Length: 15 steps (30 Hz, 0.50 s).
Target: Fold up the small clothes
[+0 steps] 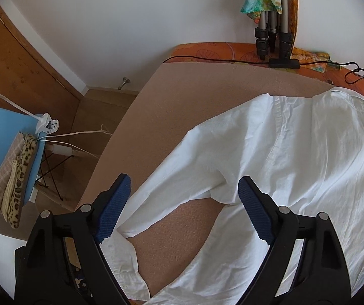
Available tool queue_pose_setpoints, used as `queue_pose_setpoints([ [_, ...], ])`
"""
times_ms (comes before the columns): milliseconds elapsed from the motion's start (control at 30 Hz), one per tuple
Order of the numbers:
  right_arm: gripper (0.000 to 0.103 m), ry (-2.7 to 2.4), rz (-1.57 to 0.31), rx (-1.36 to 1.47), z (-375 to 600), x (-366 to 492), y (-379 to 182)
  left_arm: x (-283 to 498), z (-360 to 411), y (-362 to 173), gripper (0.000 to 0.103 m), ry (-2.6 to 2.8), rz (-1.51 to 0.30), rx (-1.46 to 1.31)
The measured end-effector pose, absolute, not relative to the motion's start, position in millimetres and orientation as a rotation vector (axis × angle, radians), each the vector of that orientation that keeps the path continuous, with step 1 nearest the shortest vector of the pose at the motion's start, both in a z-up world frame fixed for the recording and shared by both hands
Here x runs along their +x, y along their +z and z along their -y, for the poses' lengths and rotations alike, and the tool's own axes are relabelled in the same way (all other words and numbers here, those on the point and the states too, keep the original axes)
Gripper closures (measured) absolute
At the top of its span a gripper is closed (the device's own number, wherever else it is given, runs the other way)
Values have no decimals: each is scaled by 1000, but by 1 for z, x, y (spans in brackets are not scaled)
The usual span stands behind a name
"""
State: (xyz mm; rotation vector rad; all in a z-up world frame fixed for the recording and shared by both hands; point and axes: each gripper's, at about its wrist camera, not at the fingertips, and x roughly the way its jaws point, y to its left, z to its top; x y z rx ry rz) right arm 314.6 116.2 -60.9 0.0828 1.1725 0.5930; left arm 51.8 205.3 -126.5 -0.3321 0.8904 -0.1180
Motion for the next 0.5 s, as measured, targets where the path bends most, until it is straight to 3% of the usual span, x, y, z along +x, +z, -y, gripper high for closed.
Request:
queue_pose_setpoints([
  [433, 17, 542, -1279, 23, -169, 347, -107, 27, -187, -86, 97, -271, -778, -338],
  [500, 23, 527, -1299, 16, -173, 350, -117, 23, -182, -79, 97, -294, -760, -329],
])
